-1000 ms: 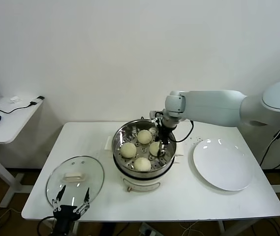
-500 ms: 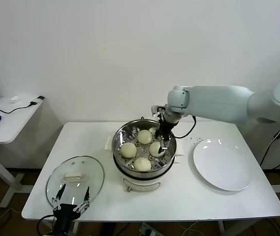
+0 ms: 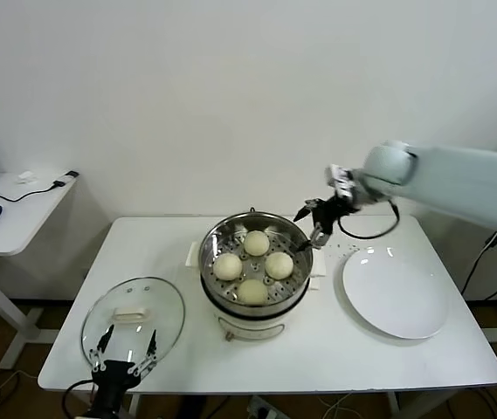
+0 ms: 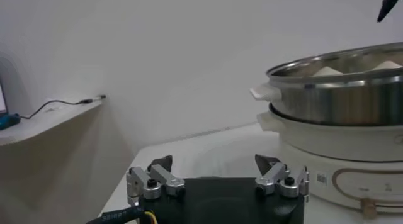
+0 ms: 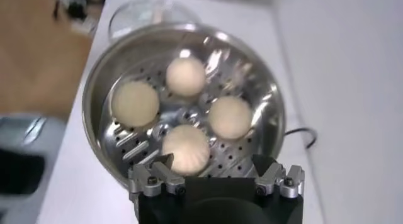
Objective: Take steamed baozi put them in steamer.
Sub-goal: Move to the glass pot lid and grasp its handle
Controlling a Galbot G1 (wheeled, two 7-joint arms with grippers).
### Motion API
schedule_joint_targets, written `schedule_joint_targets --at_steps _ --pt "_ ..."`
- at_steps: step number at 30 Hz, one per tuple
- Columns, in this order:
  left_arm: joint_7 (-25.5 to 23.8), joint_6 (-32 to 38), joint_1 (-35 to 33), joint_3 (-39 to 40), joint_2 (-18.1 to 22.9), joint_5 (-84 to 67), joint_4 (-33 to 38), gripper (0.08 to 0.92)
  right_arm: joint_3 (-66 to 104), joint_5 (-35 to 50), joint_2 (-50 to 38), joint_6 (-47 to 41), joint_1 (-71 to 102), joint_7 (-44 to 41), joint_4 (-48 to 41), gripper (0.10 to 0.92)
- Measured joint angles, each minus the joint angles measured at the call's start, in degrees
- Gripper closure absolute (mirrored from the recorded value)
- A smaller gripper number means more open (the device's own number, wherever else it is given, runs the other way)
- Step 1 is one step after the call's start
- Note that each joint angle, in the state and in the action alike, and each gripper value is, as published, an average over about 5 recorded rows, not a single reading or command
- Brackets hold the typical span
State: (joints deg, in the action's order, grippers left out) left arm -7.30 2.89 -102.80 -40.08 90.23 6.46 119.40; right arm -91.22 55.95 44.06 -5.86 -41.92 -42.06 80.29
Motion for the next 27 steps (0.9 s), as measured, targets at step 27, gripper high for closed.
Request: schedule_joint_targets --at_steps 27 --pt "-0.1 0.2 2.9 -1.9 0.0 9.2 1.5 0.177 89.9 -8.5 -9.6 15.9 86.2 26.4 13.6 0.203"
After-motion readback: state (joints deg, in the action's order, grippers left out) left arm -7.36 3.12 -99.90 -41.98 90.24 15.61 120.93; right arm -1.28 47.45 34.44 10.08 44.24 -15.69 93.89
